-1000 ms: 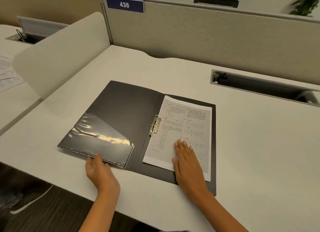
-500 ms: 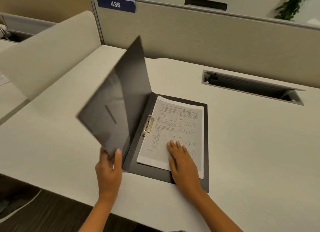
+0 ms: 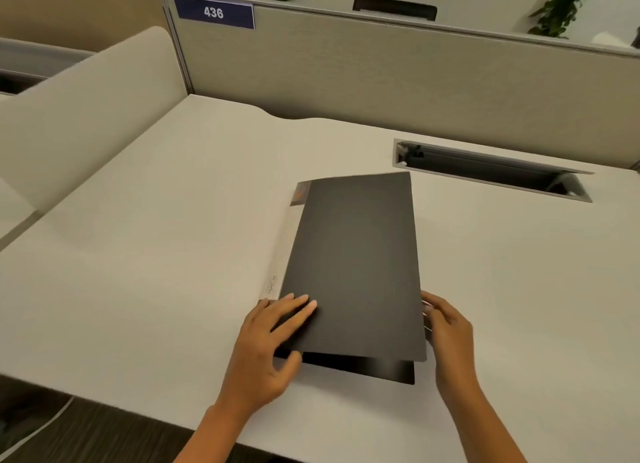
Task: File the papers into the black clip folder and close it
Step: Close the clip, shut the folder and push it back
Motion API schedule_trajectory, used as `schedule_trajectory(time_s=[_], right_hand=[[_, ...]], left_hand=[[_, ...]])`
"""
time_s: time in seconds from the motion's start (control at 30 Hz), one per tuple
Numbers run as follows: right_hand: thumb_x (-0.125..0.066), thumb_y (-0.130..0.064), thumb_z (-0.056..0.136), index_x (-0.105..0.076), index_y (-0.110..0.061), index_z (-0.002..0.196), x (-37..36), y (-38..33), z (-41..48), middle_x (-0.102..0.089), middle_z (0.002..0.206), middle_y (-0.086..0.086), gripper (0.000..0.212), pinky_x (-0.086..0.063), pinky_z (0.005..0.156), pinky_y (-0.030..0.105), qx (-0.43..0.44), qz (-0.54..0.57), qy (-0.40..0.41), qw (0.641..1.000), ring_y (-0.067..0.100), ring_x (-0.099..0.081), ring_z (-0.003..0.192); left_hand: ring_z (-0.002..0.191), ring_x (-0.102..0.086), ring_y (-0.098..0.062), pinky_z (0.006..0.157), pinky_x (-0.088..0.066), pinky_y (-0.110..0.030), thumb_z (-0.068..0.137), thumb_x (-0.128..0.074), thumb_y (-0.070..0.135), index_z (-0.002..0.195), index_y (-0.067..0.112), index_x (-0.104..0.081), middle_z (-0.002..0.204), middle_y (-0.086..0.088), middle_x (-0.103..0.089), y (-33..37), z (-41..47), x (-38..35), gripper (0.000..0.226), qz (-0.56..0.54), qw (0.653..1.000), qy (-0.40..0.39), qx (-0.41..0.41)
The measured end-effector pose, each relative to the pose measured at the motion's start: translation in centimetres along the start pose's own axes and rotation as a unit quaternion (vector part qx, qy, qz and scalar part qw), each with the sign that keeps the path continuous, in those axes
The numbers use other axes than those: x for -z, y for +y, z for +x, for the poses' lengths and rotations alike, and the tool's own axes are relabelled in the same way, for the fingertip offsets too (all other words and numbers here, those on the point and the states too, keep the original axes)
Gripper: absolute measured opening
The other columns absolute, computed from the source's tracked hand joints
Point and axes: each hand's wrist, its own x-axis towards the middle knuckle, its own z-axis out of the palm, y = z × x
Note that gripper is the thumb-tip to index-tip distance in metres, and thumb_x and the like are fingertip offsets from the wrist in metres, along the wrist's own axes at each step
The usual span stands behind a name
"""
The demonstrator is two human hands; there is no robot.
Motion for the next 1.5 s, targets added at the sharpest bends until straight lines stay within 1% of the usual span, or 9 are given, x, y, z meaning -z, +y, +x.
schedule_trajectory(time_s=[0.17, 0.27, 0.37, 0.47, 0.63, 0.77, 0.93, 1.33, 1.5], right_hand=[[-0.038, -0.028, 0.098, -0.063, -0.015, 0.112, 1.6, -0.3, 0.7, -0.069, 0.107, 0.007, 0.031, -0.053, 0.089, 0.044, -0.107, 0.033, -0.009, 0.994, 0.028, -0.067, 0.097], [-0.039, -0.035, 0.098, -0.06, -0.016, 0.112, 1.4, -0.3, -0.1, -0.067, 0.099, 0.0, 0.031, -0.049, 0.089, 0.037, -0.084, -0.094, -0.014, 0.992, 0.024, -0.064, 0.095], [-0.051, -0.036, 0.094, -0.05, -0.014, 0.127, 0.4, -0.6, -1.3, -0.063, 0.111, 0.003, 0.04, -0.045, 0.082, 0.027, -0.007, -0.261, -0.039, 0.965, 0.018, -0.06, 0.096], [-0.056, -0.033, 0.091, -0.046, -0.007, 0.131, -0.7, -0.8, -1.9, -0.06, 0.122, 0.01, 0.049, -0.047, 0.09, 0.032, 0.014, -0.341, -0.035, 0.939, 0.025, -0.058, 0.109], [-0.053, -0.035, 0.092, -0.052, -0.009, 0.093, -2.0, -1.3, -1.9, -0.06, 0.093, 0.009, 0.026, -0.047, 0.071, 0.029, 0.004, -0.408, -0.004, 0.913, 0.02, -0.056, 0.081], [-0.05, -0.034, 0.093, -0.047, -0.009, 0.08, -2.8, -1.4, -1.5, -0.057, 0.083, 0.009, 0.028, -0.047, 0.07, 0.03, -0.002, -0.411, 0.011, 0.911, 0.025, -0.06, 0.081], [-0.049, -0.031, 0.092, -0.039, -0.01, 0.062, -1.9, -1.1, 0.1, -0.04, 0.055, 0.001, 0.038, -0.029, 0.047, 0.023, -0.069, -0.365, -0.007, 0.928, 0.013, -0.039, 0.05], [-0.052, -0.03, 0.087, -0.058, 0.001, 0.088, -0.3, -1.2, 1.4, -0.061, 0.082, 0.015, 0.032, -0.038, 0.056, 0.03, -0.218, -0.172, -0.046, 0.96, 0.022, -0.047, 0.062], [-0.055, -0.026, 0.089, -0.046, -0.01, 0.07, -0.7, -0.9, 0.4, -0.05, 0.069, 0.009, 0.026, -0.039, 0.06, 0.031, -0.159, -0.15, -0.052, 0.974, 0.02, -0.045, 0.061]], left_hand=[[0.132, -0.037, -0.001, 0.113, -0.025, -0.029, 0.082, -0.061, 0.043, 0.143, 0.033, -0.032, 0.143, 0.027, -0.04, 0.2, 0.1, 0.2, 0.068, -0.006, 1.0, -0.012, 0.006], [0.124, -0.046, -0.002, 0.107, -0.031, -0.021, 0.086, -0.057, 0.044, 0.141, 0.035, -0.035, 0.13, 0.028, -0.052, -0.1, 0.8, 0.1, 0.06, -0.037, 0.997, 0.025, 0.06], [0.131, -0.04, -0.008, 0.108, -0.032, -0.03, 0.087, -0.052, 0.046, 0.135, 0.037, -0.042, 0.134, 0.021, -0.051, -0.4, 1.8, -0.2, 0.05, 0.029, 0.993, 0.055, 0.1], [0.138, -0.033, -0.018, 0.109, -0.03, -0.039, 0.086, -0.057, 0.048, 0.133, 0.038, -0.047, 0.142, 0.014, -0.044, -0.7, 2.6, -0.4, 0.049, 0.092, 0.984, 0.044, 0.149], [0.133, -0.04, -0.013, 0.099, -0.045, -0.037, 0.08, -0.063, 0.049, 0.132, 0.042, -0.045, 0.151, 0.014, -0.032, -0.5, 3.4, -1.0, 0.055, 0.042, 0.974, 0.021, 0.222], [0.135, -0.037, -0.015, 0.101, -0.042, -0.034, 0.08, -0.067, 0.045, 0.134, 0.037, -0.045, 0.153, 0.01, -0.029, -0.5, 3.4, -1.6, 0.059, 0.021, 0.974, 0.022, 0.223], [0.135, -0.038, -0.017, 0.102, -0.041, -0.034, 0.078, -0.069, 0.043, 0.134, 0.034, -0.047, 0.152, 0.008, -0.031, -0.8, 3.3, -1.5, 0.06, 0.015, 0.974, 0.025, 0.223], [0.135, -0.037, -0.018, 0.102, -0.04, -0.034, 0.077, -0.07, 0.044, 0.134, 0.032, -0.047, 0.152, 0.008, -0.031, -0.7, 3.5, -1.5, 0.062, 0.025, 0.975, 0.025, 0.218], [0.135, -0.036, -0.017, 0.103, -0.04, -0.035, 0.078, -0.068, 0.045, 0.135, 0.032, -0.045, 0.152, 0.008, -0.031, -0.4, 3.6, -1.2, 0.063, 0.011, 0.973, 0.024, 0.227]])
